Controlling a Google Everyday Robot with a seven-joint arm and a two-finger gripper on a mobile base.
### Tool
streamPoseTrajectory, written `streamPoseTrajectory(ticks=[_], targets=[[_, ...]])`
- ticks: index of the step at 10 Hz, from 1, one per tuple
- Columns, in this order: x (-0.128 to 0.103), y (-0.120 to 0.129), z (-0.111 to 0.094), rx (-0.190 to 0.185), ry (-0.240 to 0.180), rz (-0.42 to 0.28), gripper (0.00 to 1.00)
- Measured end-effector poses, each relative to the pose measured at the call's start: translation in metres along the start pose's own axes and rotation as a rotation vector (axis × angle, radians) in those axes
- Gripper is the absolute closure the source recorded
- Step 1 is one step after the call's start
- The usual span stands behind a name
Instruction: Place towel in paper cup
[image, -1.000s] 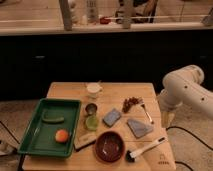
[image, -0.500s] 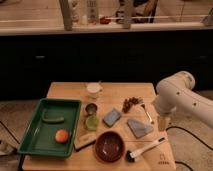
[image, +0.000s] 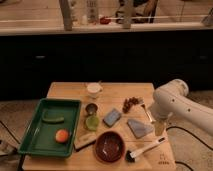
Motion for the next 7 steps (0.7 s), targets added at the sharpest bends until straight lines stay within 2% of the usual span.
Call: streamPoseTrajectory(ticks=[3,7], targets=[[-0.005,0.002,0.020,-0.006,-0.008,-0.018,0.20],[-0.013,0.006,0.034,-0.015,-0.014,-0.047,0.20]])
